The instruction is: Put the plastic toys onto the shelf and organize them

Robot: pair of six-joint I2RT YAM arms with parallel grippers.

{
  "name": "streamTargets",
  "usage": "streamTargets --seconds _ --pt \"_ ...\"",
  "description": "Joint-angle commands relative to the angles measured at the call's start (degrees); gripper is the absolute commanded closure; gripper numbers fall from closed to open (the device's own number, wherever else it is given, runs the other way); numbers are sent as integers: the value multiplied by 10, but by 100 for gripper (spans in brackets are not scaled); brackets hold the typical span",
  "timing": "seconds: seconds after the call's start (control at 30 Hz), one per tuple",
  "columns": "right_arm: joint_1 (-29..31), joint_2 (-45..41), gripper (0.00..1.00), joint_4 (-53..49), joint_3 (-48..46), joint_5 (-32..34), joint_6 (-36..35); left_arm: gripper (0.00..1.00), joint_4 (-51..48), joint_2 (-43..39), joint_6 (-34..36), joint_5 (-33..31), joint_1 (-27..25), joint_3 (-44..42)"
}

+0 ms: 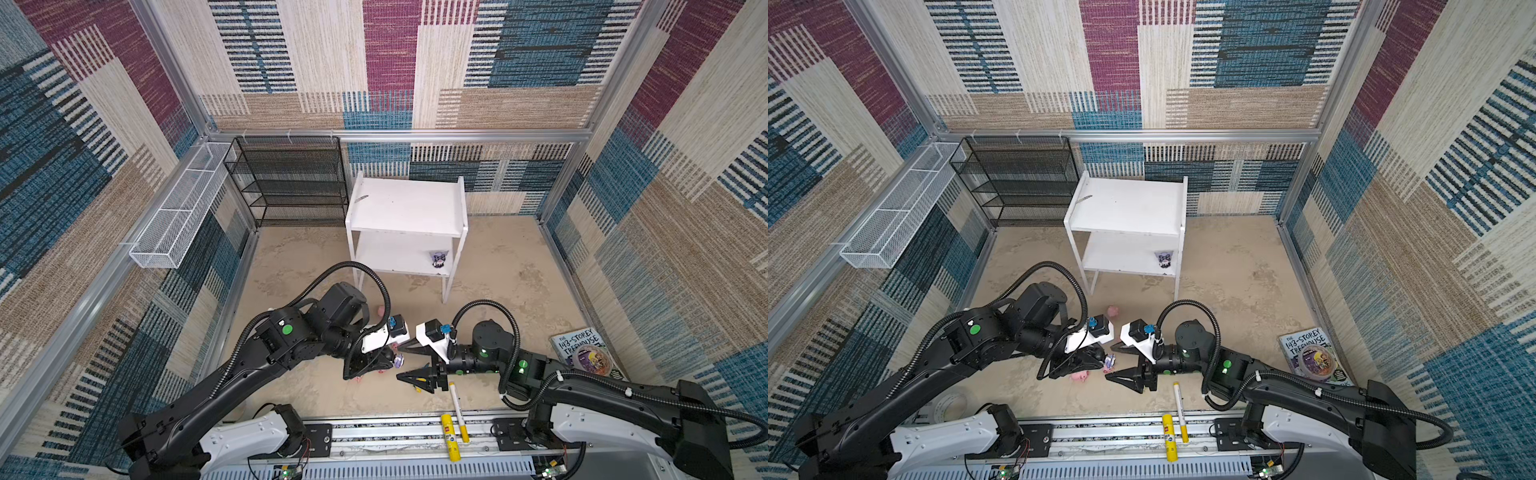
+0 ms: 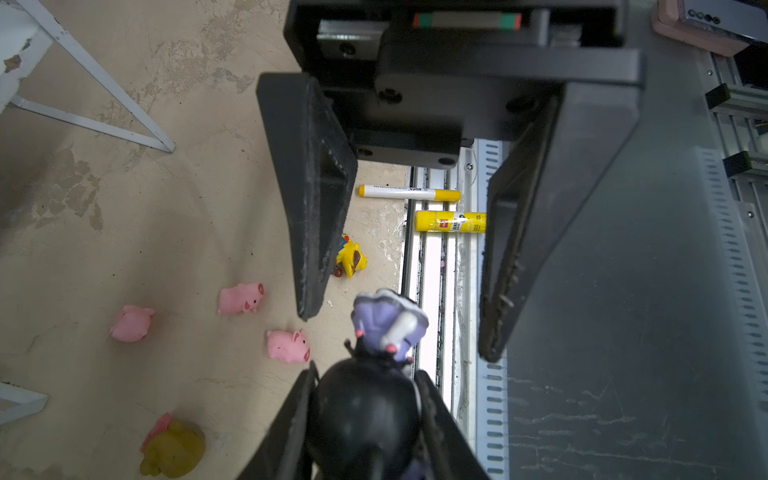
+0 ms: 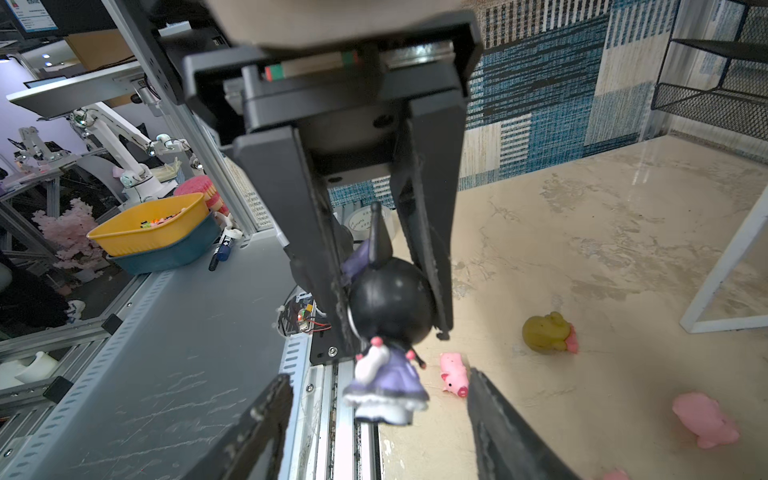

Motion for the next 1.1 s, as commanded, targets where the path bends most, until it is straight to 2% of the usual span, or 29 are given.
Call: streamTargets --seconds 0.0,0.33,0.63,0.67,0.8,1.07 --pt "1 4 34 35 2 4 5 66 4 0 6 19 1 7" --pt "1 5 42 50 -2 31 0 66 4 5 5 29 1 11" --pt "0 13 63 51 -2 13 5 65 4 3 10 27 1 19" --pt "0 13 65 52 -3 12 7 63 5 3 11 27 1 21" --pt "1 5 70 85 -22 24 29 43 11 -5 6 31 2 20" --pt "-1 -22 74 159 -65 51 83 22 57 -51 -17 23 9 -12"
